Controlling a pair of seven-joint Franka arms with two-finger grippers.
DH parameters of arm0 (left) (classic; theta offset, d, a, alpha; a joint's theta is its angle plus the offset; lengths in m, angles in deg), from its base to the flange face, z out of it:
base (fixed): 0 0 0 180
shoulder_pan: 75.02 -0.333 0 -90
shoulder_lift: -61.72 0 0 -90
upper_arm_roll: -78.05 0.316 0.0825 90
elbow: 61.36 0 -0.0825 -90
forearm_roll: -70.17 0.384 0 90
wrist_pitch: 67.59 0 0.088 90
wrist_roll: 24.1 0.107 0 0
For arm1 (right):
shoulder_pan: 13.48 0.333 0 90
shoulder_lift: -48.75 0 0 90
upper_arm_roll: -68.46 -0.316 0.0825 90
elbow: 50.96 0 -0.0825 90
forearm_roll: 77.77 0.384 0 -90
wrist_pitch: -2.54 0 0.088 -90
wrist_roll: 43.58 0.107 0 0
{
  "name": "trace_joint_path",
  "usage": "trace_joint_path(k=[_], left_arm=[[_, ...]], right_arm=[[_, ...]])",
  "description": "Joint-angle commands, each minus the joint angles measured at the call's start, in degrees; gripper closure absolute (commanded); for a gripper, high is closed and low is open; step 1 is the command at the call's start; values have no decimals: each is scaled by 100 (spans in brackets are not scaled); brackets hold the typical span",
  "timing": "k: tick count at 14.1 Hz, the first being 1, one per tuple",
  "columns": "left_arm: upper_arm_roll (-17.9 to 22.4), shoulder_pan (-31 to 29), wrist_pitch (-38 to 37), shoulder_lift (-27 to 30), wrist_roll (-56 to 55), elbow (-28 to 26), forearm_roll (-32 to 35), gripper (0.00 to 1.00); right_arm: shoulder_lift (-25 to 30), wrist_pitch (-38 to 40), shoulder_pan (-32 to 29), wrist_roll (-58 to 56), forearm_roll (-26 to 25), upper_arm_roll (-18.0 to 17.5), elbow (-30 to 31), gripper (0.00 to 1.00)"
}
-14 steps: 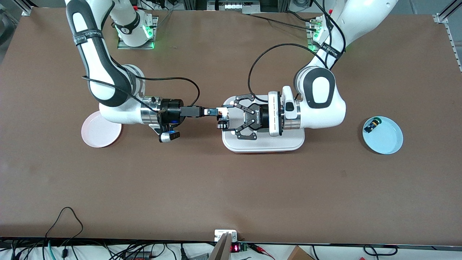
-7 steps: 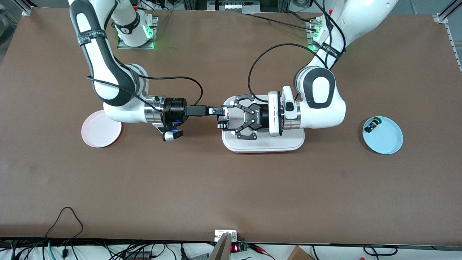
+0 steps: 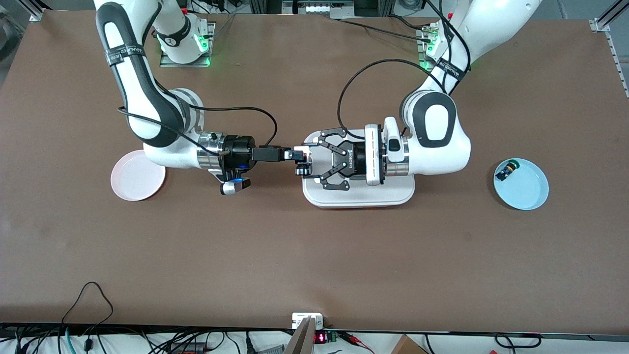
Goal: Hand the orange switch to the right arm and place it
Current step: 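Close the right gripper on the orange switch beside the left gripper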
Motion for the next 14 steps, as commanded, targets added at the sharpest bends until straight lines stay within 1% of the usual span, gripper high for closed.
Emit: trace_joint_path(k=[1,6,8,9,10,11,12,13,14], left_arm=[[1,16,-8,18,238,-39,-258,84],[-8,16,-8,18,238,-39,-258,84],[0,33,-8,18,230,-39,-258,84],[1,50,-8,18,230,-39,-258,83],[-8,68,-16,18,221,-39,-258,77],[0,86,-8,18,221,-39,-258,70],[1,103,-16,18,256,-39,-258,9],[1,112,-25,18,230,-48,-258,0],[1,112,-34,18,230,-57,-258,0]], right_arm=[[27,-64,52,-81,135,22,16,35],[-61,-64,61,-203,136,22,-46,46],[-87,-73,61,-212,136,22,-54,56],[-87,-64,52,-213,136,22,-54,64],[-87,-64,61,-204,136,22,-54,73],[-87,-64,52,-204,136,22,-63,85],[-87,-55,44,-204,136,22,-81,97],[-87,-55,43,-204,136,22,-81,100],[-87,-64,43,-204,136,22,-81,100]])
